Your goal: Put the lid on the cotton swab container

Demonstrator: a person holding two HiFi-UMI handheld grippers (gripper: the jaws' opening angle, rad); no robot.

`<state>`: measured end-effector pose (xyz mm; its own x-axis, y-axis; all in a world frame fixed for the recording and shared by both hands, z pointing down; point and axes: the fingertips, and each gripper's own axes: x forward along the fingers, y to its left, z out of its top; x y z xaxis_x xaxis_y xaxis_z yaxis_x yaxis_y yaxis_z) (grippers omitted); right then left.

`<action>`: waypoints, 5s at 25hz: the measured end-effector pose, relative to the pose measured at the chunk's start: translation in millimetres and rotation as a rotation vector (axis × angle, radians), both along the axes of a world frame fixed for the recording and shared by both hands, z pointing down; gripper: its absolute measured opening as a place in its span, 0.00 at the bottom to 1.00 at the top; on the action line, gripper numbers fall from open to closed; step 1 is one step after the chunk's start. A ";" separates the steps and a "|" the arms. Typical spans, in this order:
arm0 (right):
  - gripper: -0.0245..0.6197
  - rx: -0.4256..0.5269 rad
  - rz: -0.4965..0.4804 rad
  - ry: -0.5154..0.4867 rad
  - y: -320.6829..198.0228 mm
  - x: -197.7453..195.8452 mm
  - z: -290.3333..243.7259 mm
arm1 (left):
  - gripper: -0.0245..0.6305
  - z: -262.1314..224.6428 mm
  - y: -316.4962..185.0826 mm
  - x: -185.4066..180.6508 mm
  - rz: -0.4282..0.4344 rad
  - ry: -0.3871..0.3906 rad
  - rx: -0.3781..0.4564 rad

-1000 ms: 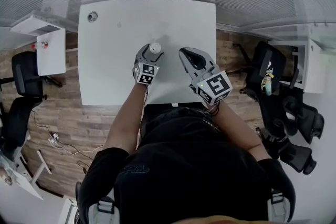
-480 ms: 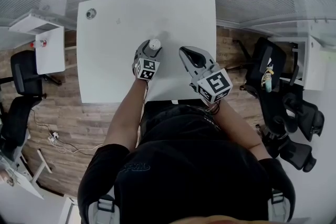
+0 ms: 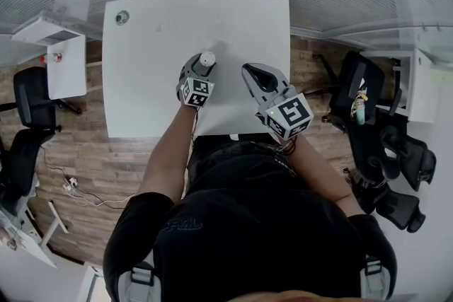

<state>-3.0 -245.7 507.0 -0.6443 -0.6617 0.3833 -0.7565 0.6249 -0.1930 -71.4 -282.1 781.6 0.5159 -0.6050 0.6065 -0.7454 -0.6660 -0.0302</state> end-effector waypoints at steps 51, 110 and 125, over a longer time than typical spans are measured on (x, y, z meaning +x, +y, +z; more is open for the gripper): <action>0.07 0.058 -0.290 -0.159 104.7 92.2 -42.3 | 0.43 -212.5 144.8 109.7 0.077 0.147 0.000; 0.37 -0.012 -0.597 -0.240 197.0 -44.7 -116.5 | 0.43 -300.8 271.8 30.3 0.318 0.110 0.008; 0.37 -0.041 -0.573 -0.285 202.7 -47.1 -125.4 | 0.43 -304.9 259.6 26.6 0.298 0.116 0.032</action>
<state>-50.1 -43.0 381.6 -0.9718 -0.1708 0.1628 -0.2206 0.9025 -0.3698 -44.8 -22.5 476.7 0.7380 -0.4345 0.5163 -0.5174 -0.8555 0.0195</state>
